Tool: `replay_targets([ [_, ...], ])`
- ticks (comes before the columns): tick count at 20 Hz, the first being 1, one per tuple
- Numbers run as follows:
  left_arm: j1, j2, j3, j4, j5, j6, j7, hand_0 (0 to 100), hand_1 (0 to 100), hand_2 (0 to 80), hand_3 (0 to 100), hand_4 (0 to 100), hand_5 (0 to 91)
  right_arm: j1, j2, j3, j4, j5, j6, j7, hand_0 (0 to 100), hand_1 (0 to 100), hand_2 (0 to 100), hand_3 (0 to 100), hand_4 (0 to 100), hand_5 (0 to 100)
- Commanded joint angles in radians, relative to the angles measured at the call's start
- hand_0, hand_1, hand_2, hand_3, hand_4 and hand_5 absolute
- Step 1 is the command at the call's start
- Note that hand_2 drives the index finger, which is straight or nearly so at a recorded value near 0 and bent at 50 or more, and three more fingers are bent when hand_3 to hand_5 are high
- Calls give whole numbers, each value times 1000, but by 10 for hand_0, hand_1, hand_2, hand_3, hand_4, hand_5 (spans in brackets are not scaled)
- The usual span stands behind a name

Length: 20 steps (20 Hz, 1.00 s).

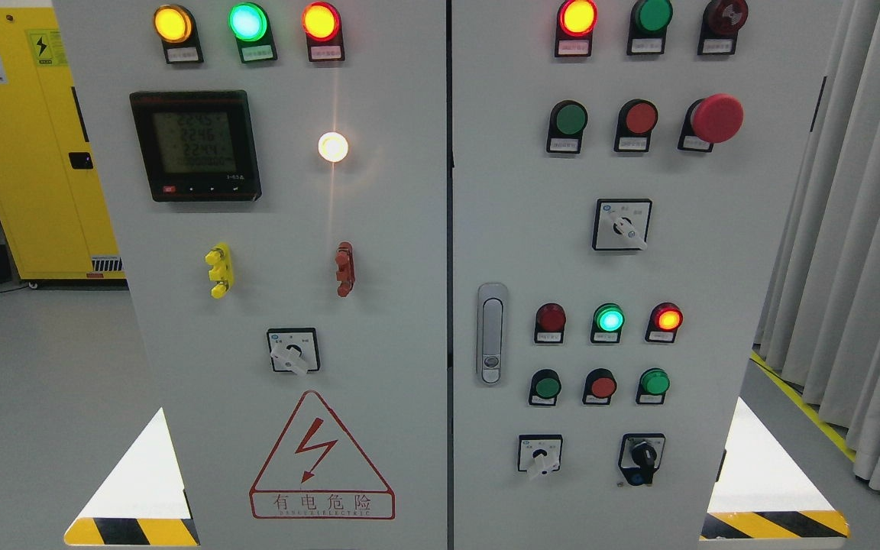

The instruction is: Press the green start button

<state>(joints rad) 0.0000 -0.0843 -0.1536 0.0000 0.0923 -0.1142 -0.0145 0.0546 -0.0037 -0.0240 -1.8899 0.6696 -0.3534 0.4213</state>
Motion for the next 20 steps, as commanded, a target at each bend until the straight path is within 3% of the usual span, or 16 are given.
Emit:
replay_targets([
  [1, -28, -21, -1, -28, 0, -1, 1, 120, 556, 0, 0, 0, 0, -168, -24, -13, -127, 153, -13, -53, 262, 539, 0, 587, 594, 584],
  [5, -28, -21, -1, -28, 0, -1, 1, 120, 556, 0, 0, 0, 0, -191, -25, -11, -124, 205, -15, -55, 298, 573, 0, 710, 690, 748],
  [10, -28, -21, -1, -28, 0, 1, 1, 120, 556, 0, 0, 0, 0, -229, -25, -11, -75, 269, -13, -53, 349, 609, 0, 753, 736, 886],
  [20, -28, -21, -1, -28, 0, -1, 1, 120, 556, 0, 0, 0, 0, -283, -25, -5, 9, 334, -12, -52, 422, 617, 0, 757, 739, 893],
])
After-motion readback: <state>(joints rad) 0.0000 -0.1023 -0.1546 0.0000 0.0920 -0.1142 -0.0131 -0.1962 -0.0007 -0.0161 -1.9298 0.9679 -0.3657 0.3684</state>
